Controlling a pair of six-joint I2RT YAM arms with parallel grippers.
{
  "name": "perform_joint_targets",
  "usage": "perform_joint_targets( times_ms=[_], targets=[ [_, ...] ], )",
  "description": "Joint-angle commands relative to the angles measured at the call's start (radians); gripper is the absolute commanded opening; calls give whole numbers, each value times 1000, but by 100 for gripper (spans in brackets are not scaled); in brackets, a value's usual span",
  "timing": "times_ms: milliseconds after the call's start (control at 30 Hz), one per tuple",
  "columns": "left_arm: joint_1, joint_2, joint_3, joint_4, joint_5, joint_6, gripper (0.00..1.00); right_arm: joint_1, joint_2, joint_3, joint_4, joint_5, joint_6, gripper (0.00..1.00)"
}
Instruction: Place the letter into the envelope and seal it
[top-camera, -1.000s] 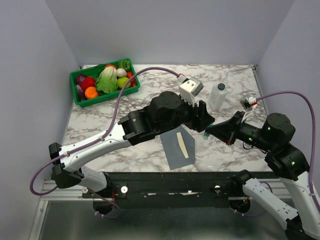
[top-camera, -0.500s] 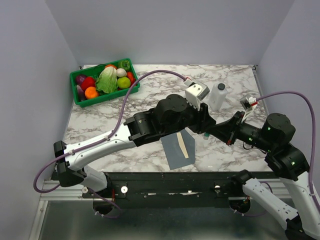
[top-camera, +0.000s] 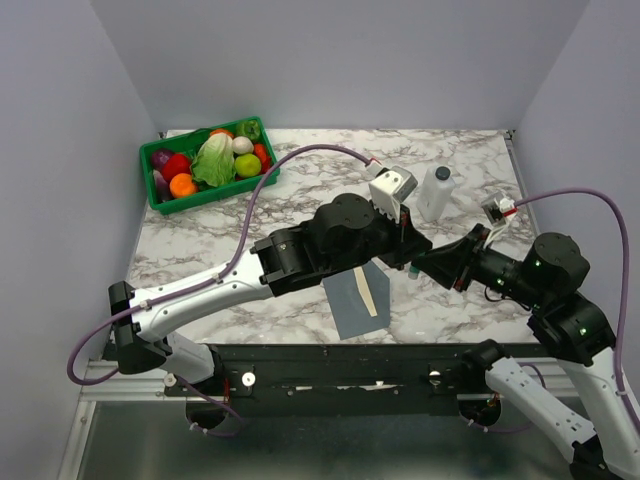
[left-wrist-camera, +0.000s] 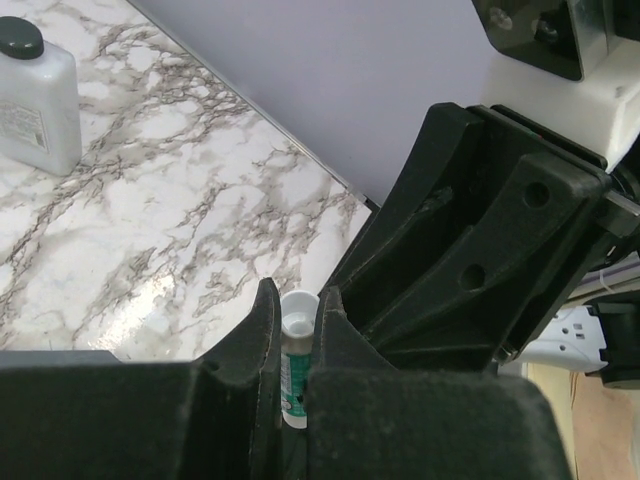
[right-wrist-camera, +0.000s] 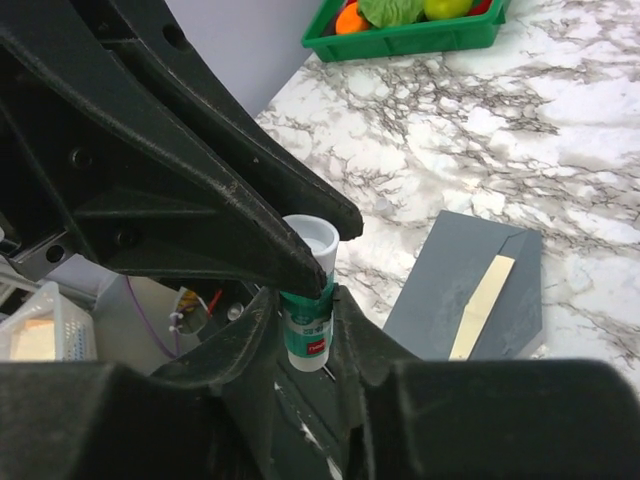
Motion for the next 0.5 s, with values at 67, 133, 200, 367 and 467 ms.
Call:
perform_joint_targets(
  times_ms=[67, 133, 200, 367, 467],
  targets=[
    [5, -47, -42, 65, -80, -41, 0, 3, -37, -63, 96, -7, 51, 39],
    [5, -47, -42, 65, -80, -43, 0, 3, -47, -69, 97, 0, 53, 40],
    [5, -47, -45, 68, -77, -52, 0, 2, -50, -69, 101, 7, 53, 40],
    [4, -52, -62, 94, -76, -69, 0, 3, -49, -73, 105, 7, 56, 43],
    [4, -55, -65, 100, -71, -76, 0, 3, -54, -80, 114, 7, 62, 45]
  ],
)
